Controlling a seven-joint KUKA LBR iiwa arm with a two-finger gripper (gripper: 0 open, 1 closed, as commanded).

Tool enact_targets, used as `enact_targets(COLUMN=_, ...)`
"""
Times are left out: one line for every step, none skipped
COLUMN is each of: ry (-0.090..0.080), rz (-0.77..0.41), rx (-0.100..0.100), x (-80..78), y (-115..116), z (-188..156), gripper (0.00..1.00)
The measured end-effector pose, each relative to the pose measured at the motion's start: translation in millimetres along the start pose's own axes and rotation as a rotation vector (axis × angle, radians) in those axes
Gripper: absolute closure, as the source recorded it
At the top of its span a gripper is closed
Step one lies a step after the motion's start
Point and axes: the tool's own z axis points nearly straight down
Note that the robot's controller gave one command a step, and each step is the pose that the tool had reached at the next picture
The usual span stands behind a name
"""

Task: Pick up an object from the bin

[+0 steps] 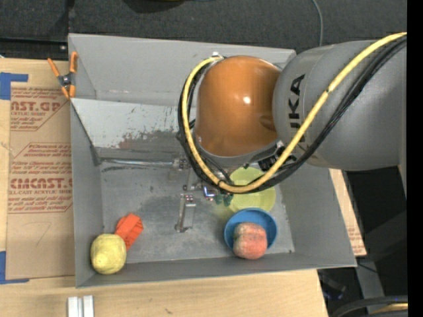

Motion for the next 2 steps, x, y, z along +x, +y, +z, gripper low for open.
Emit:
enact_targets(ry=-0.008, rz=0.002, rx=-0.001, x=-1.8, y=-1.1, z=-4.5, gripper=0.0)
enact_targets(ry=-0.007, rz=-0.271, rx=-0.001, x=-2.1, y=41.0, z=72.9, gripper=0.0)
